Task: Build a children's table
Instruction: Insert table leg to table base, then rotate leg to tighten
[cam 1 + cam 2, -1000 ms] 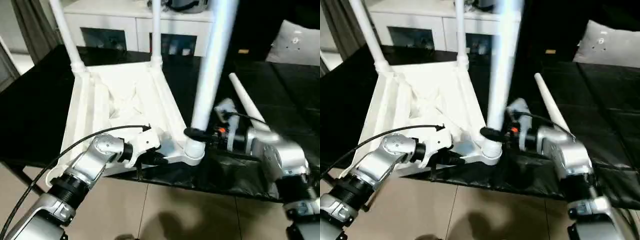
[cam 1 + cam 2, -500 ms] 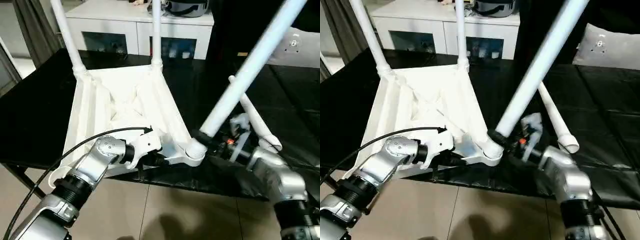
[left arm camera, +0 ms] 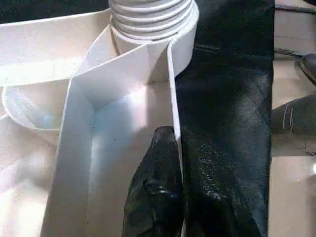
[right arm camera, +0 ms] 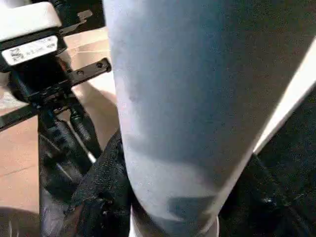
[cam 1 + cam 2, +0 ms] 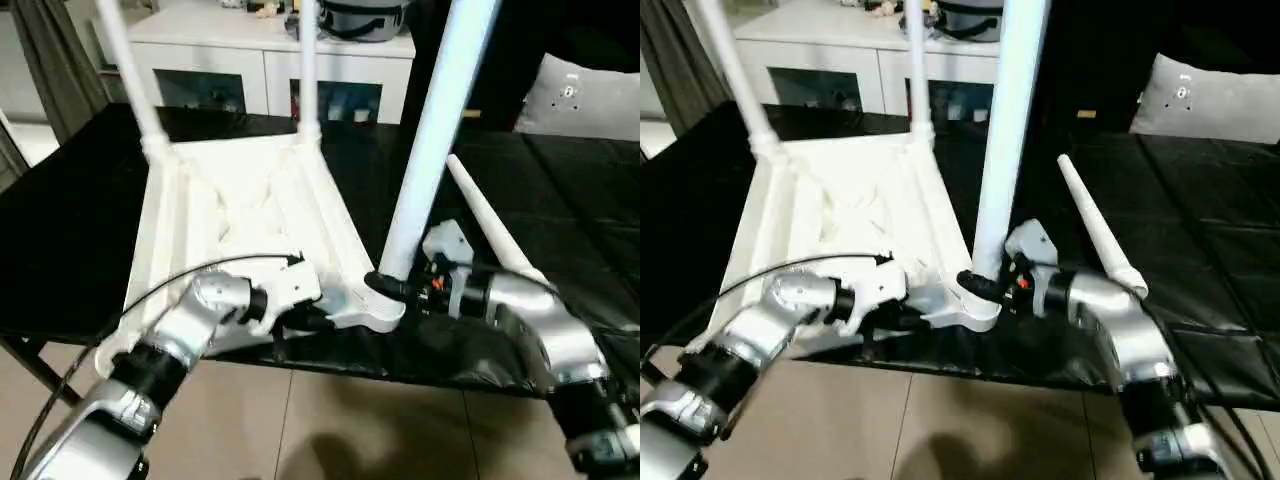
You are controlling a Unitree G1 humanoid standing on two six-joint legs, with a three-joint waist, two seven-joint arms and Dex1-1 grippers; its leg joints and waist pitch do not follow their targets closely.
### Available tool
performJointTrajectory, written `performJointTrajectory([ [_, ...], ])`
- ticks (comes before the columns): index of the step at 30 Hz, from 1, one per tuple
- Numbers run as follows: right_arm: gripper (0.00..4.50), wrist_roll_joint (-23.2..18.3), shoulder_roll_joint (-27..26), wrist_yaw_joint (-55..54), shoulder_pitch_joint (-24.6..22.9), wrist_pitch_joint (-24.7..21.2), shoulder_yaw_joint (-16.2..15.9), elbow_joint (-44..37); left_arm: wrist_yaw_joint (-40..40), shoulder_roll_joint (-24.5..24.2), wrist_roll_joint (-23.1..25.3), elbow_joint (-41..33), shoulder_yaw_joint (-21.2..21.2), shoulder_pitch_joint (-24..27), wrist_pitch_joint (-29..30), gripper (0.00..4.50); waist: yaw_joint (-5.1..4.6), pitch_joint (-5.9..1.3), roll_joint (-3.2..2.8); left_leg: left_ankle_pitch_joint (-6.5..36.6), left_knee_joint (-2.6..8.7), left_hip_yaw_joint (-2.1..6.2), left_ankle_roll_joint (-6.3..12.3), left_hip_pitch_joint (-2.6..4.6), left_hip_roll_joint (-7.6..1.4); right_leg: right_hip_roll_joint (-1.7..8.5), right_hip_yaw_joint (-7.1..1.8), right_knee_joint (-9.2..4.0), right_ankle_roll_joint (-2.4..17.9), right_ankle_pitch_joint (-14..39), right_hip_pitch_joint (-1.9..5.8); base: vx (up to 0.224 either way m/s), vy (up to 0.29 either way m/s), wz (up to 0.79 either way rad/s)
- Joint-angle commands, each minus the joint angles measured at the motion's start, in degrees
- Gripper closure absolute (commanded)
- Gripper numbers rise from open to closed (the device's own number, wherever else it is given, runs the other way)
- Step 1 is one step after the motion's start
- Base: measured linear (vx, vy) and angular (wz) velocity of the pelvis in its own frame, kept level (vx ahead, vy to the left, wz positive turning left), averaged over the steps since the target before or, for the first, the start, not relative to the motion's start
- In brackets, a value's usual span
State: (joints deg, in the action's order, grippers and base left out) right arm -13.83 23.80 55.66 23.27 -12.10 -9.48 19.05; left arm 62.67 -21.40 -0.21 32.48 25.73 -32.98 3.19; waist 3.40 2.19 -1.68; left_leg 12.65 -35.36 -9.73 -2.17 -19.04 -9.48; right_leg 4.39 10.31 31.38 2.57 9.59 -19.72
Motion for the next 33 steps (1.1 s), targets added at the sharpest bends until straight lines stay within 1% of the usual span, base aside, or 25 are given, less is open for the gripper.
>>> performJointTrajectory([
  [1,2.62,4.72,1.09,0.53,-2.04,-2.98,-3.62,5.85,2.46,-0.07,0.74,-0.15,-0.2,-3.28,-3.03,4.5,-0.39,-2.32,0.18,22.04,5.19,2.79,0.43,0.7,-4.76,6.96,-3.92,-5.87,-0.24,32.76,0.81,0.0,0.0,0.0],
  [2,2.62,4.81,0.95,0.71,-1.8,-2.82,-3.76,6.28,2.71,-0.13,0.86,0.7,-0.27,-3.93,-3.39,4.5,-0.37,-2.34,0.09,21.82,5.18,2.78,0.54,0.59,-4.69,6.99,-3.92,-5.81,0.15,32.36,0.89,0.0,0.0,0.0],
  [3,2.62,5.0,0.91,0.81,-1.49,-2.44,-4.08,6.81,2.95,-0.21,1.09,1.93,-0.36,-4.78,-3.96,4.5,-0.42,-2.42,0.24,21.43,5.22,2.8,0.53,0.47,-4.72,7.0,-3.96,-5.67,0.26,31.9,0.99,0.0,0.0,0.0],
  [4,2.62,5.08,0.86,0.76,-1.28,-2.28,-4.28,7.13,3.02,-0.31,1.35,2.95,-0.41,-5.45,-4.41,4.5,-0.29,-2.44,0.17,20.93,5.35,2.84,0.56,0.41,-4.92,7.09,-4.19,-5.48,0.71,30.87,1.02,0.0,0.0,0.0],
  [5,2.62,5.08,0.82,0.72,-1.15,-2.3,-4.42,7.25,3.12,-0.38,1.56,3.8,-0.46,-5.97,-4.77,4.5,-0.25,-2.42,0.18,20.75,5.3,2.68,0.61,0.59,-4.83,7.04,-4.29,-5.55,1.1,30.62,0.82,0.0,0.0,0.0],
  [10,2.62,4.87,-0.36,-1.55,-1.22,-3.16,-3.68,6.65,3.7,-0.47,1.31,6.13,-1.15,-6.8,-5.47,4.5,-0.05,-2.47,0.18,19.63,5.52,2.62,0.56,0.41,-4.99,7.21,-4.48,-5.27,2.03,29.6,1.08,0.0,0.0,0.0],
  [12,2.62,5.23,-2.42,-7.78,-1.13,-5.09,-1.87,6.68,2.66,-0.17,-0.13,3.62,-2.38,-4.77,-1.8,4.5,-0.13,-2.37,0.05,19.87,5.57,2.55,0.35,0.58,-5.0,7.11,-4.47,-5.39,2.24,29.94,0.94,0.0,0.0,0.0],
  [14,2.62,5.56,-4.24,-13.14,-1.23,-6.3,-0.37,6.53,0.15,0.28,-0.87,0.94,-3.5,-2.77,2.36,4.5,-0.26,-2.38,-0.23,20.27,5.8,2.82,-0.65,0.56,-5.21,7.22,-4.4,-5.19,2.48,30.02,1.05,0.0,0.0,0.0],
  [15,2.62,5.56,-4.24,-13.14,-1.23,-6.3,-0.37,6.53,0.15,0.28,-0.87,0.94,-3.5,-2.77,2.36,4.5,-0.65,-2.24,-0.11,20.63,5.93,2.92,-0.92,0.26,-5.18,7.18,-4.26,-5.2,2.43,30.3,1.13,0.0,0.0,0.0],
  [16,2.62,6.22,-6.1,-18.67,-1.27,-7.65,0.77,6.17,-4.57,1.96,-1.39,-2.29,-5.06,-0.5,7.43,4.5,-0.95,-2.25,0.21,21.29,5.82,2.93,-1.21,0.48,-5.16,7.25,-4.2,-5.28,2.07,31.38,1.01,0.0,0.0,0.0],
  [17,2.62,6.22,-6.11,-18.69,-1.27,-7.66,0.77,6.17,-4.59,1.97,-1.4,-2.3,-5.07,-0.49,7.45,4.5,-1.19,-2.21,0.12,21.19,5.87,2.92,-1.39,0.46,-5.23,7.33,-4.33,-5.36,2.28,31.46,1.08,0.0,0.0,0.0],
  [18,2.62,6.7,-7.98,-23.32,-0.8,-9.49,1.7,6.46,-8.37,3.93,-1.85,-5.43,-6.03,1.48,11.28,4.5,-1.56,-2.23,0.22,21.01,5.73,2.94,-1.37,0.35,-5.11,7.39,-4.27,-5.38,2.11,32.16,1.13,0.0,0.0,0.0],
  [19,2.62,6.78,-8.34,-24.19,-0.68,-9.82,1.89,6.56,-8.96,4.29,-1.94,-6.0,-6.17,1.83,11.93,4.5,-1.99,-2.05,0.14,21.06,5.76,2.99,-1.19,0.16,-4.98,7.18,-4.1,-5.59,1.89,32.72,0.99,0.0,0.0,0.0],
  [20,2.62,7.05,-10.42,-28.79,1.17,-10.27,3.05,8.96,-11.91,6.77,-2.04,-8.94,-6.18,3.19,14.79,4.5,-2.07,-2.09,0.34,21.43,5.66,2.94,-1.05,0.34,-4.86,7.09,-4.07,-5.77,1.43,33.41,0.86,0.0,0.0,0.0],
  [21,2.62,7.17,-11.18,-30.44,2.05,-10.35,3.43,10.16,-13.16,7.85,-1.96,-9.88,-6.16,3.55,15.85,4.5,-2.24,-2.17,0.44,21.49,5.64,2.97,-1.2,0.41,-4.89,7.18,-4.15,-5.58,1.52,33.27,0.84,0.0,0.0,0.0],
  [22,2.62,7.63,-13.18,-34.94,4.86,-10.27,4.32,14.01,-16.77,11.04,-1.06,-12.18,-5.86,4.1,18.49,4.5,-2.97,-2.04,0.51,21.53,5.36,2.85,-0.91,0.41,-4.5,7.1,-3.92,-5.89,1.31,34.62,0.62,0.0,0.0,0.0],
  [23,2.62,7.84,-13.64,-36.09,5.7,-10.08,4.47,15.19,-17.7,11.83,-0.47,-12.77,-5.56,4.11,18.95,4.5,-3.14,-1.96,0.4,21.67,5.18,2.78,-0.71,0.62,-4.28,7.09,-3.74,-6.23,1.16,35.45,0.38,0.0,0.0,0.0],
  [24,2.62,7.93,-13.96,-36.81,6.4,-10.08,4.56,16.19,-18.37,12.52,-0.06,-13.16,-5.28,4.05,19.35,4.5,-3.46,-2.03,0.37,21.19,4.99,2.78,-0.31,0.48,-4.05,7.04,-3.63,-6.42,0.39,36.07,0.51,0.0,0.0,0.0],
  [25,2.62,8.01,-14.82,-38.5,8.53,-10.36,4.72,19.26,-20.21,14.66,0.96,-14.06,-4.39,3.71,20.52,4.5,-3.59,-1.95,0.67,21.11,5.05,2.75,0.21,0.41,-4.08,6.87,-3.57,-6.5,0.1,36.06,0.36,0.0,0.0,0.0],
  [27,2.62,7.67,-15.46,-39.55,9.75,-10.68,5.08,21.02,-21.19,15.62,2.01,-14.62,-3.49,3.48,20.38,4.5,-3.89,-1.97,0.74,21.17,5.1,2.79,0.62,0.21,-4.01,6.82,-3.54,-6.53,-0.48,36.24,0.4,0.0,0.0,0.0],
  [28,2.62,7.66,-15.65,-39.75,10.1,-10.81,5.05,21.43,-21.51,15.73,2.44,-14.62,-3.22,3.34,20.27,4.5,-3.86,-2.0,0.64,20.93,5.09,2.8,0.66,0.07,-3.98,6.88,-3.58,-6.5,-0.52,36.03,0.51,0.0,0.0,0.0],
  [29,2.62,7.65,-15.71,-39.81,10.21,-10.85,5.04,21.56,-21.6,15.76,2.58,-14.62,-3.14,3.3,20.23,4.5,-3.88,-2.08,0.82,20.56,5.2,2.81,0.76,-0.04,-4.03,6.85,-3.7,-6.42,-0.57,35.59,0.54,0.0,0.0,0.0],
  [30,2.62,7.73,-16.45,-40.47,10.89,-12.07,5.32,22.18,-22.26,15.48,3.82,-14.96,-2.42,3.09,20.34,4.5,-3.96,-2.12,0.78,20.08,5.44,2.89,0.98,-0.23,-4.23,6.88,-4.02,-6.1,-0.07,34.35,0.53,0.0,0.0,0.0],
  [31,2.62,7.88,-16.76,-40.81,11.28,-12.28,5.39,22.71,-22.59,15.16,4.07,-15.5,-2.24,3.19,21.05,4.5,-3.98,-2.16,0.56,19.63,5.49,2.89,1.03,-0.37,-4.28,6.92,-4.15,-5.97,0.47,33.27,0.63,0.0,0.0,0.0],
  [33,2.62,8.03,-17.04,-40.84,11.76,-11.97,5.37,23.56,-22.47,14.33,4.22,-16.39,-2.27,3.57,22.04,4.5,-4.22,-2.07,0.55,20.37,5.58,2.93,0.87,-0.41,-4.37,6.95,-4.15,-5.92,0.91,33.27,0.57,0.0,0.0,0.0],
])
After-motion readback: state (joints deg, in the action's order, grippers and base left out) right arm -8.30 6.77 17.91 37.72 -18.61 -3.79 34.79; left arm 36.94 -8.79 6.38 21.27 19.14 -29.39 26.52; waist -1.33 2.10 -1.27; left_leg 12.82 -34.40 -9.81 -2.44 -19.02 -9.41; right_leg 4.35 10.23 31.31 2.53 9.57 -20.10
